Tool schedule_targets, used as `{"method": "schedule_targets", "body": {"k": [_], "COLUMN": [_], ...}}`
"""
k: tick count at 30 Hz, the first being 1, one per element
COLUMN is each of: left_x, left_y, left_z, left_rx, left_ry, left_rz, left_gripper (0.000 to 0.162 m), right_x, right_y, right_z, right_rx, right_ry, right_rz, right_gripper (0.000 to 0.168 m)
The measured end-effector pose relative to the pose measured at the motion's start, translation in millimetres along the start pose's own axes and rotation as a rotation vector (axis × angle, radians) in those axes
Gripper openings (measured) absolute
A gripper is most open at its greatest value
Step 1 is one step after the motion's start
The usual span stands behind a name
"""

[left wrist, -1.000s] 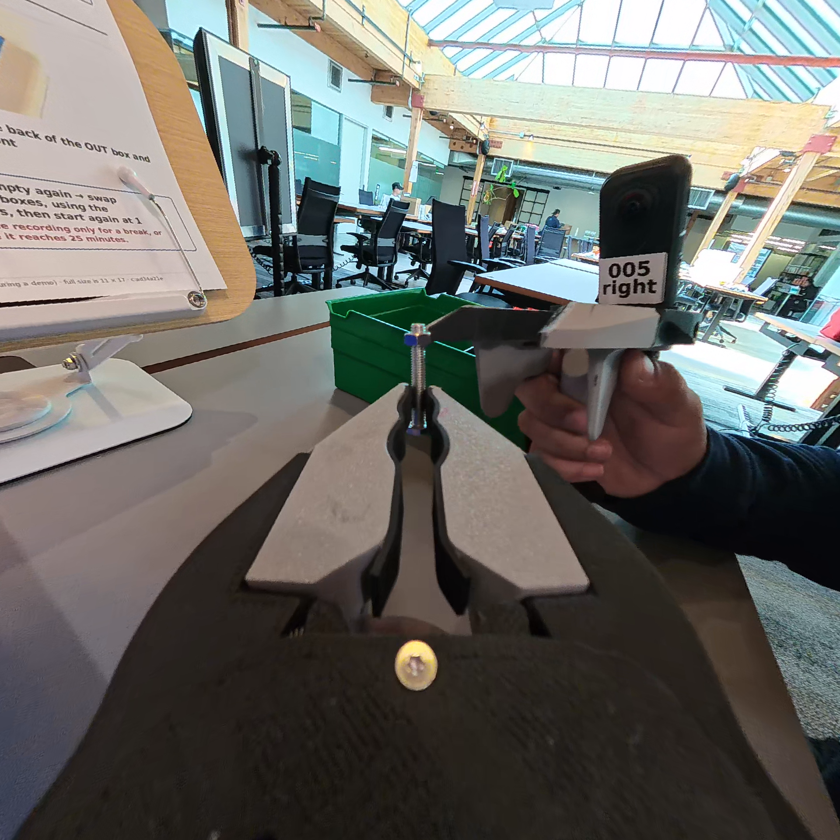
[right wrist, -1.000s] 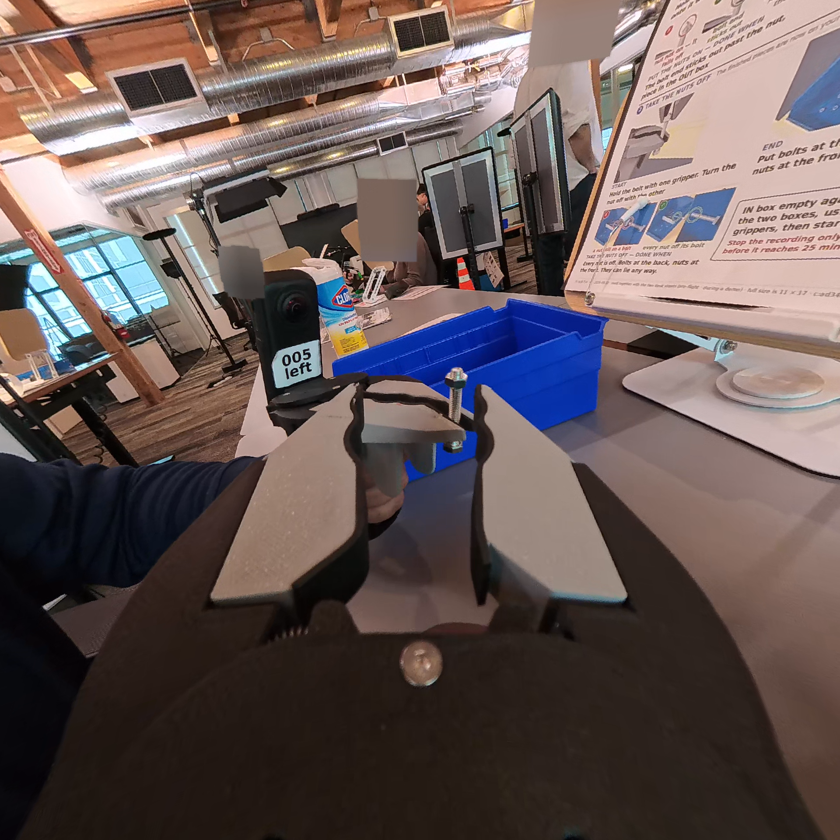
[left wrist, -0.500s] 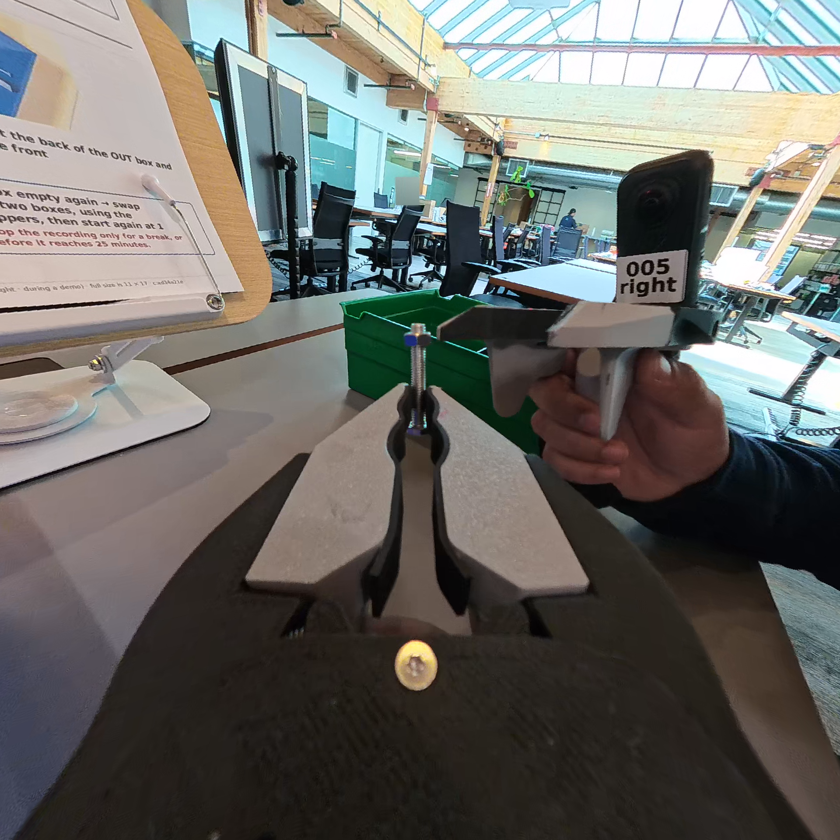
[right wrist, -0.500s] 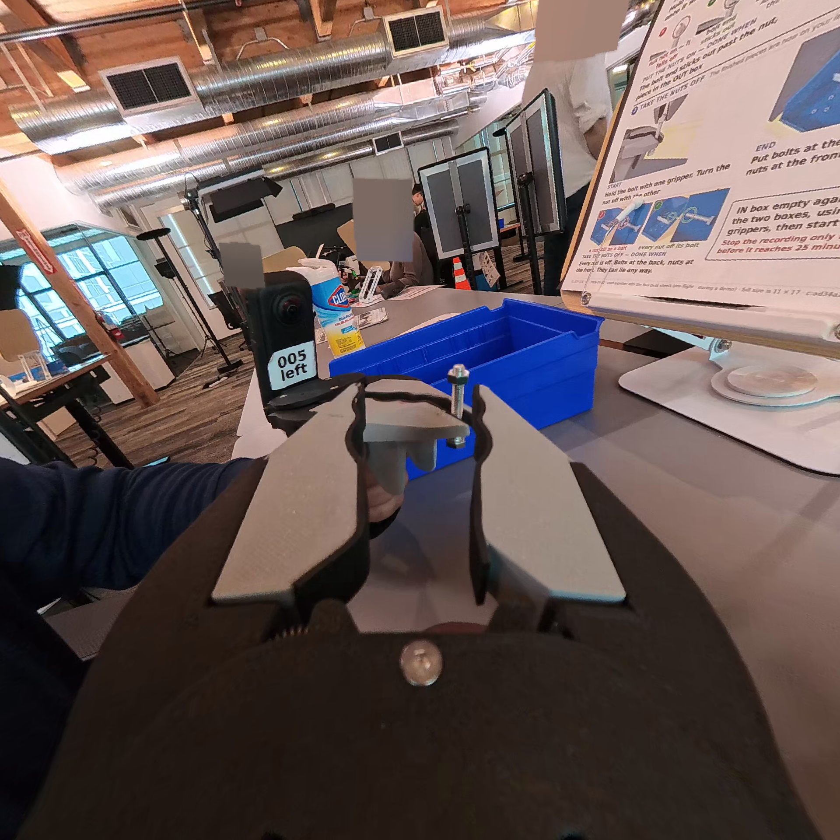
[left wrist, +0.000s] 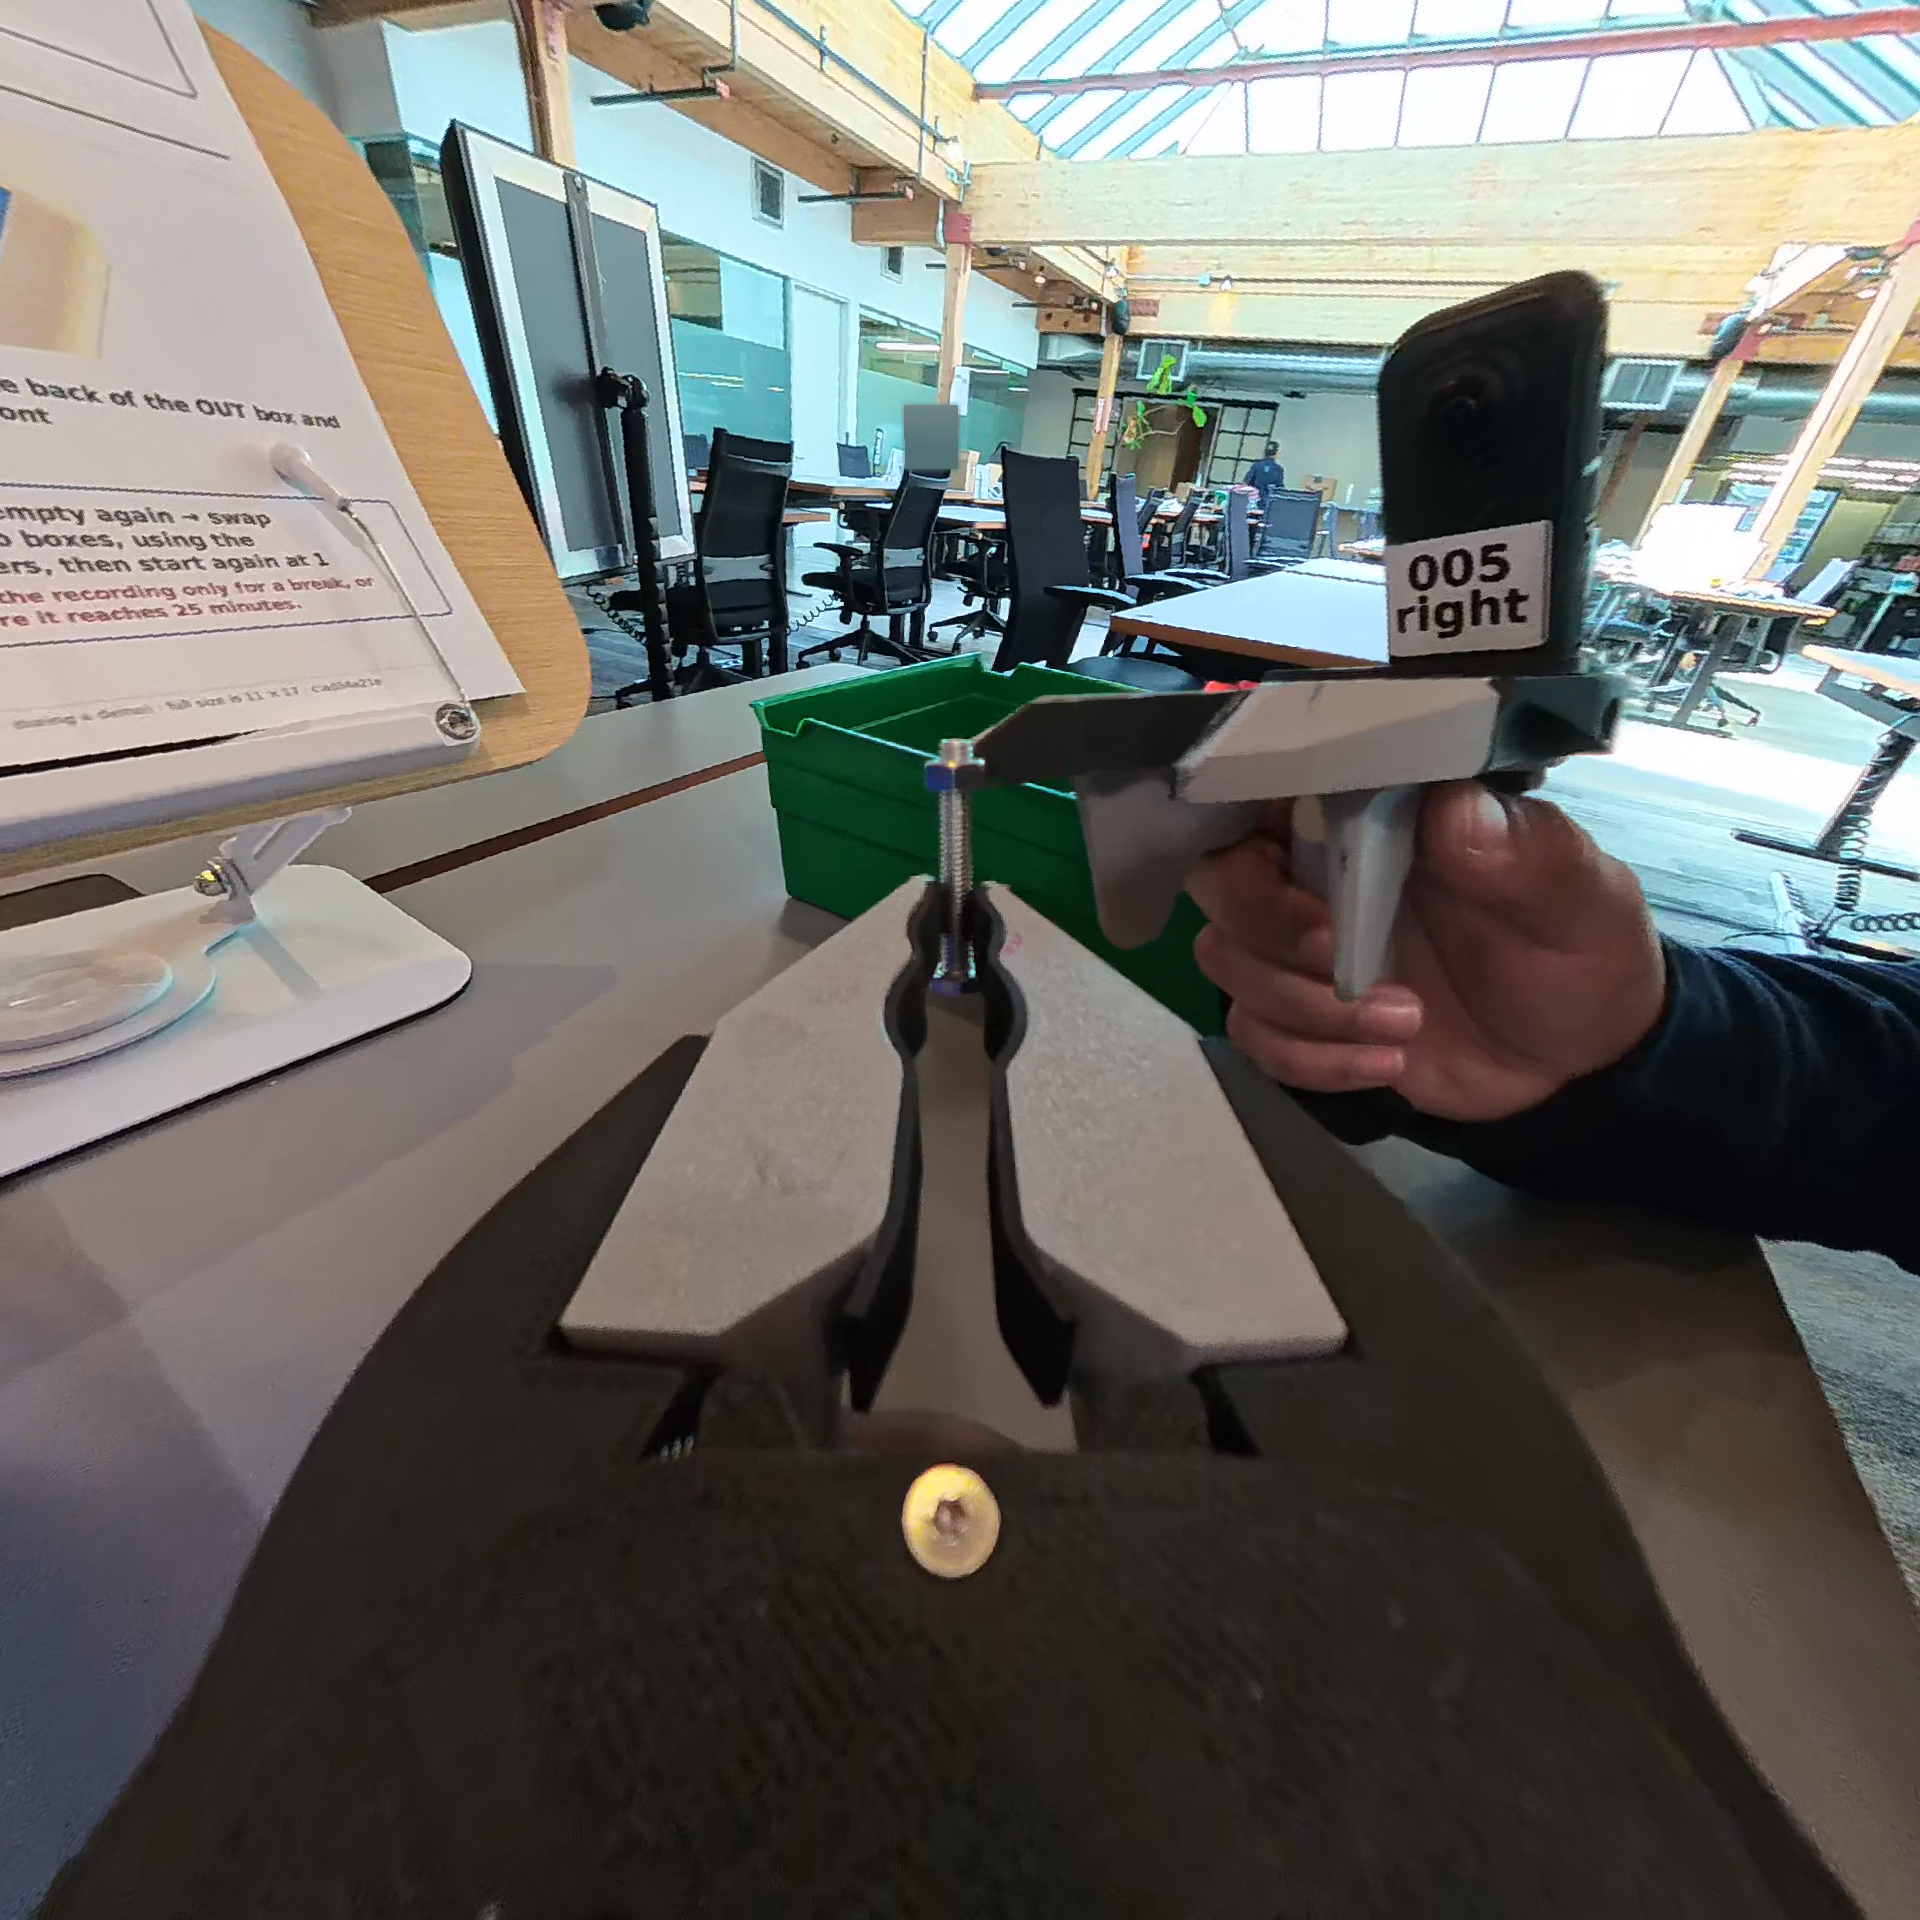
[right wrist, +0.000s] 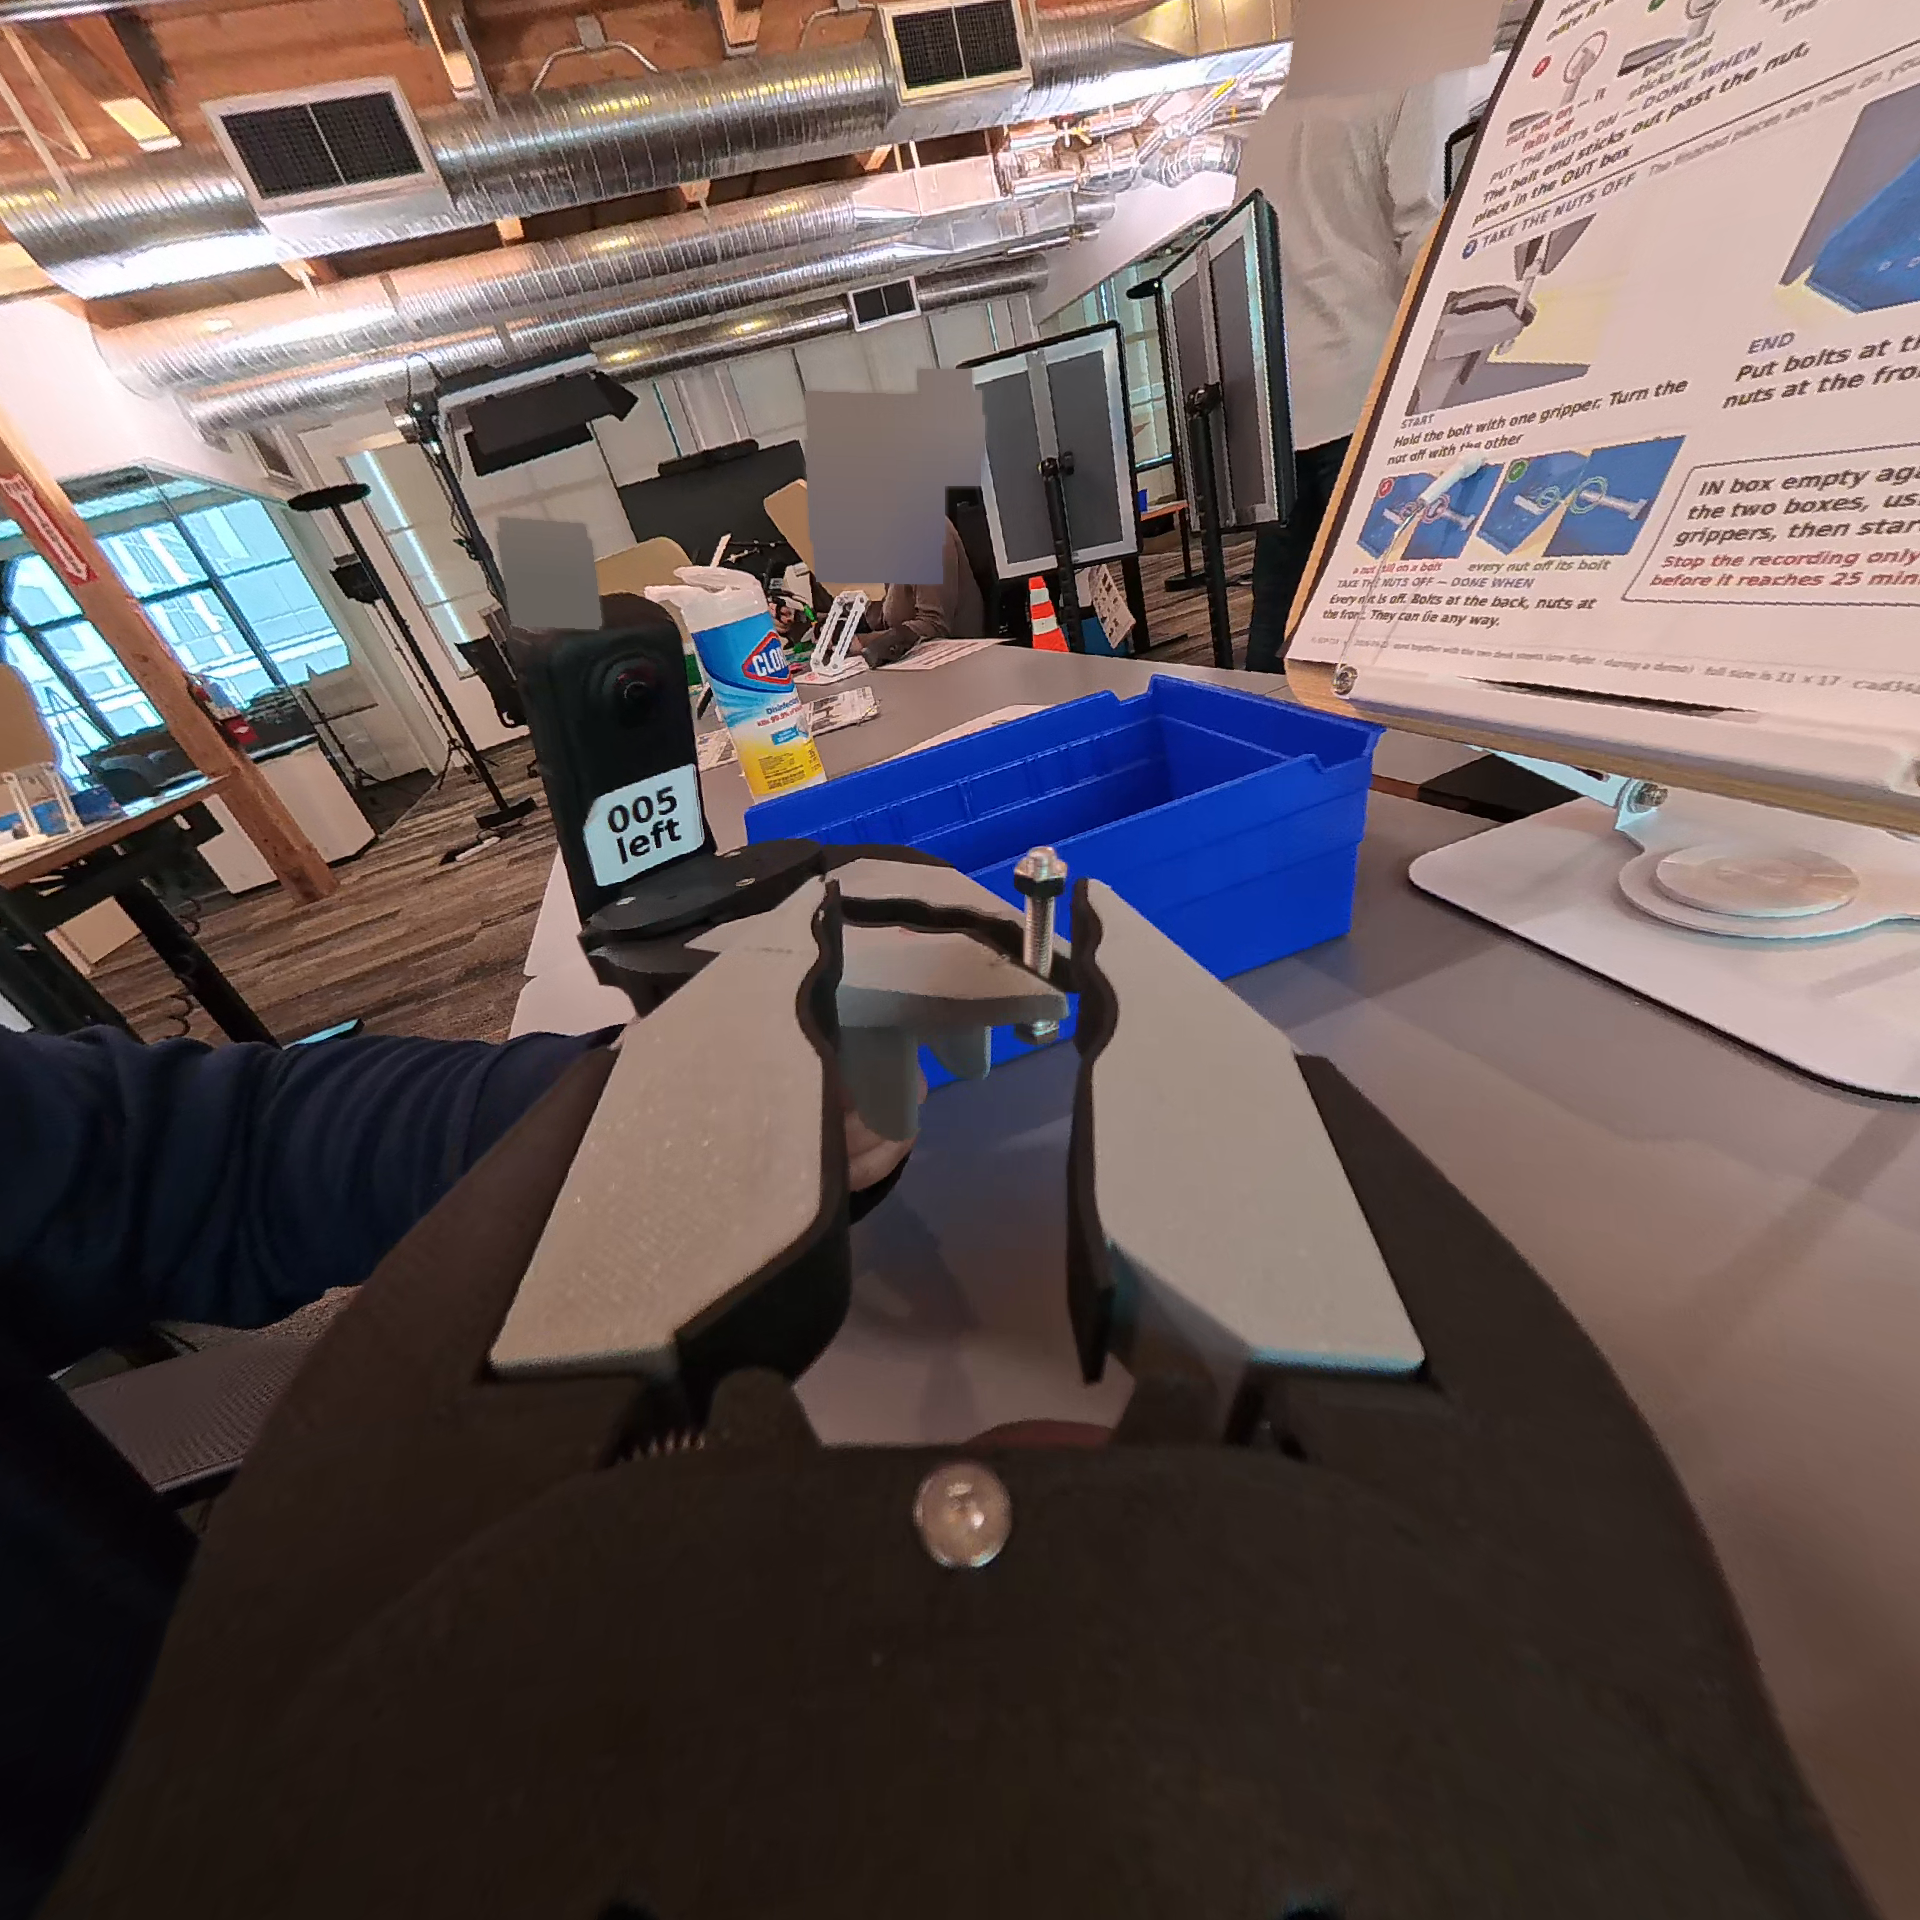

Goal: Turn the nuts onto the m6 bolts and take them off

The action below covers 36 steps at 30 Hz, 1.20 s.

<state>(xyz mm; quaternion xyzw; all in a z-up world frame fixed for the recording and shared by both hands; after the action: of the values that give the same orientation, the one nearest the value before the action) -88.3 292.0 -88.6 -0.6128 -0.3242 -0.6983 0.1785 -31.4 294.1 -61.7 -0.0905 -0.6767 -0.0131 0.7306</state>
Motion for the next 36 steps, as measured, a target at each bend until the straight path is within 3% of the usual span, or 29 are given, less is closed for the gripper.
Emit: {"method": "schedule_targets", "body": {"k": [10,17,24,28,36], "left_x": [-10,-3,-11,-10,-13], "left_y": [25,6,24,21,9], "left_z": [7,2,7,7,5], "left_rx": [-0.115,-0.015,-0.097,-0.054,0.013], "left_ry": [-0.059,-0.029,-0.068,-0.082,-0.126], "left_rz": [-0.006,-0.015,0.006,0.025,0.03], "left_gripper": [0.002,0.002,0.002,0.002,0.002], "right_x": [-5,1,-8,-3,-7], "right_y": [-9,1,-16,-11,2], "right_z": [7,-1,10,6,2], "right_rx": [0.045,-0.01,0.075,0.038,-0.006], "right_ry": [-0.02,-0.002,-0.027,-0.01,-0.049], "right_rz": [0.0,-0.011,-0.006,-0.031,-0.019], "right_gripper": [0.046,0.039,0.044,0.043,0.029]}}
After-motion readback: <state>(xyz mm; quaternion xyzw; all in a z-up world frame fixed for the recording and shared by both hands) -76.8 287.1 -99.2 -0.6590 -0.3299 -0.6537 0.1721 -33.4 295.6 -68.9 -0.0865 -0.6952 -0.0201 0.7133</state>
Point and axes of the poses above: each gripper's, where its closed fingertips meet, z out along the fingers, x out of its top, y = z × x across the jaws, the point moved 4 cm from there along -z, back along the fingers, and after that the axes turned 8 degrees about -z, right-handed, at the moved point
